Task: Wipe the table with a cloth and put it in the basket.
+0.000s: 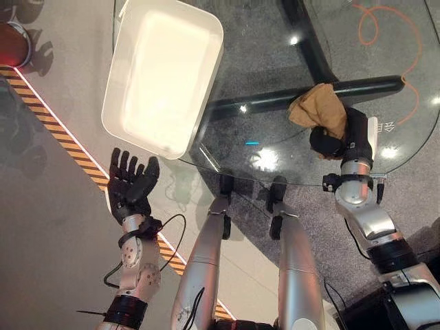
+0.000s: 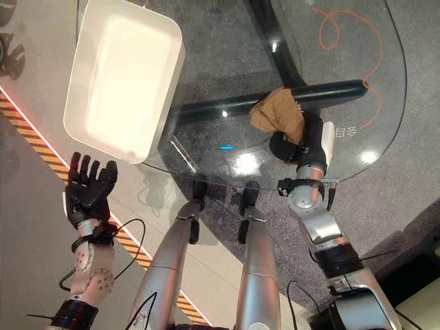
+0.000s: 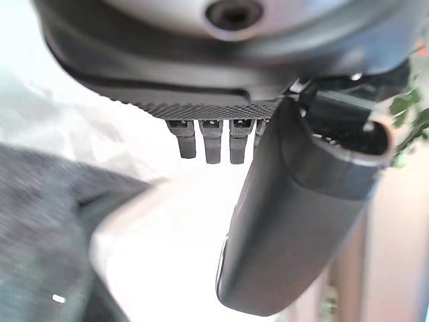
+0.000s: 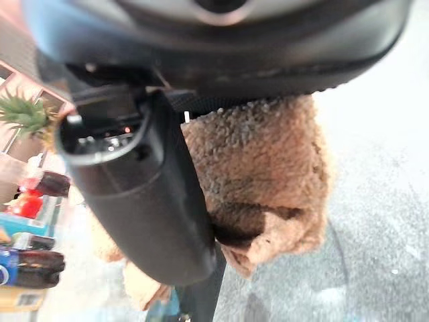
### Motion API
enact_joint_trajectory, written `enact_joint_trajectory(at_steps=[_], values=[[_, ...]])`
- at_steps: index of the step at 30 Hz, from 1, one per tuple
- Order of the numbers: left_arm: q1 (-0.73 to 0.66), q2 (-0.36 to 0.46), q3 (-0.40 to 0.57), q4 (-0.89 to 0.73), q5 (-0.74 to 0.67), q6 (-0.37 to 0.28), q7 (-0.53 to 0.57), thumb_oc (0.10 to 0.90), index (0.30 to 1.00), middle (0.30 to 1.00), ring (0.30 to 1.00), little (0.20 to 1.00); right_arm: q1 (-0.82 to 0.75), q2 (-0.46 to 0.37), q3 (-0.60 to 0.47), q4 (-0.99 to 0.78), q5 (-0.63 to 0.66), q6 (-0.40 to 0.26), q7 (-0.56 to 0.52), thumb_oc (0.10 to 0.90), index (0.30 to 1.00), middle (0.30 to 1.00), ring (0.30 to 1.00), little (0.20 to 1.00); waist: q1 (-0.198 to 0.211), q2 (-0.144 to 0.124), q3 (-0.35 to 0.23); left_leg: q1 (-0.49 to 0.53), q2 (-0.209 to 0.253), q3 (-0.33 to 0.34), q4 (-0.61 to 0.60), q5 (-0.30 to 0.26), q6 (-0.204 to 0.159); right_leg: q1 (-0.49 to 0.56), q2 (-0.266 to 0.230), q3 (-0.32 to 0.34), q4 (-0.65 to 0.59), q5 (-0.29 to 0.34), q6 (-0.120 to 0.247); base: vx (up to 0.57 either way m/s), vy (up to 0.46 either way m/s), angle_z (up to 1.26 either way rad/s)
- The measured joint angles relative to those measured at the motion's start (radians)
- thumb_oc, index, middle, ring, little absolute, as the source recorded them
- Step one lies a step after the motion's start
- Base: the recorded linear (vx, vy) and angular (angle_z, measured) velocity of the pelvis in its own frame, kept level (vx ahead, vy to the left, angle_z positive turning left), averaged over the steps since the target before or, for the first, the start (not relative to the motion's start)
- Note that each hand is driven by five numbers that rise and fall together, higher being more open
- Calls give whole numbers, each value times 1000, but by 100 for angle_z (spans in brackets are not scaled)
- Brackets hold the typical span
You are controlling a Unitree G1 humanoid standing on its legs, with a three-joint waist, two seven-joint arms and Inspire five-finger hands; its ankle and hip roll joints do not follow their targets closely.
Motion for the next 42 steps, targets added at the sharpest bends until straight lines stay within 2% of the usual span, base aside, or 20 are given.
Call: enact_joint_trajectory(at_steps=[4, 10, 15, 21, 29, 35, 42], values=[[18, 4, 28, -100, -96, -25, -107, 800, 900, 900, 900, 900, 57, 18, -31, -35, 11, -40, 44, 100, 300, 300, 300, 200, 0, 0, 0, 4, 0, -4, -2, 0, 0, 5, 0, -3, 0, -5, -1, 7, -33, 2], [25, 73, 29, -167, -54, -38, -199, 800, 900, 900, 900, 900, 100, 51, -29, -105, 83, -161, 213, 100, 300, 300, 300, 200, -2, -1, 1, 4, 1, -5, 0, 0, 0, 6, 1, -3, 1, -7, -3, 0, 0, 0], [28, 102, 37, -168, -99, -35, -296, 800, 900, 900, 900, 900, 91, 50, -26, -126, 83, -232, 286, 100, 300, 300, 300, 200, 3, -1, 1, 6, -1, -6, 2, 0, 0, 11, -1, -3, 1, -7, -3, 0, 0, 0], [46, 101, 55, -193, -269, -13, -454, 800, 900, 900, 900, 900, 98, 48, -28, -159, 114, -251, 382, 100, 300, 300, 300, 200, 5, -2, 1, 19, -1, -8, 2, -1, 1, 26, -2, -4, 2, -9, -1, 0, 0, 0], [-10, 109, -15, -240, -295, 102, -584, 800, 900, 900, 900, 900, 82, 49, -13, -240, 158, -271, 466, 100, 300, 300, 300, 200, -1, -5, 3, 17, -1, -9, 3, -1, 1, 26, -2, -4, 0, -8, -1, 0, 0, 0], [-55, 108, -102, -240, -325, 157, -629, 800, 900, 900, 900, 900, 58, 48, 41, -241, 204, -271, 497, 100, 300, 300, 300, 200, -10, -12, 6, 15, 1, -6, 2, -3, 3, 24, 1, -2, -6, -8, -1, 0, 0, 0], [-91, 108, -189, -218, -311, 164, -626, 800, 900, 900, 900, 900, 7, 50, 144, -241, 237, -270, 524, 100, 300, 300, 300, 200, -32, -16, 7, 12, 3, 2, 1, -6, 7, 24, 5, 6, -21, -1, 4, -6, 13, -2]])
